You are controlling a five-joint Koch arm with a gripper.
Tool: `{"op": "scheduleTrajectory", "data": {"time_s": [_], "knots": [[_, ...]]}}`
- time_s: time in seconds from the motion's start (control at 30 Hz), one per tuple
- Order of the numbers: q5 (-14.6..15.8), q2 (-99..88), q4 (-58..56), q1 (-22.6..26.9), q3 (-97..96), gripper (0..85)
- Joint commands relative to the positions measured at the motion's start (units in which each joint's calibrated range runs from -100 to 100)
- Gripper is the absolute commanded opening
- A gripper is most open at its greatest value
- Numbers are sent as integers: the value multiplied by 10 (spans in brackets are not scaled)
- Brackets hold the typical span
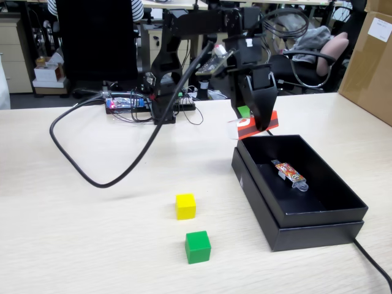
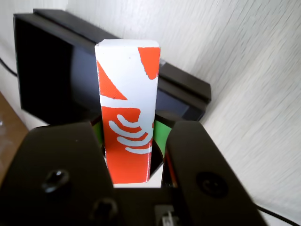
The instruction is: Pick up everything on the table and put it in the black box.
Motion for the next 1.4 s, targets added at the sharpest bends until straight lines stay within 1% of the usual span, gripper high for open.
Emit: {"op": "scheduleTrajectory", "data": {"time_s": [0.0,0.2,0.4,0.43,0.7,0.77,0.8,0.97,1.0,1.03,1.17,1.37], "knots": [[4,3,4,19,69,68],[12,83,20,46,101,66],[24,157,23,46,118,68],[24,179,50,38,99,68],[23,187,58,30,65,80],[21,186,59,30,56,189],[20,183,59,30,49,225],[20,175,59,30,36,233],[20,172,59,30,35,258],[19,164,58,29,36,303],[18,124,57,25,42,303],[17,-29,56,12,30,305]]}}
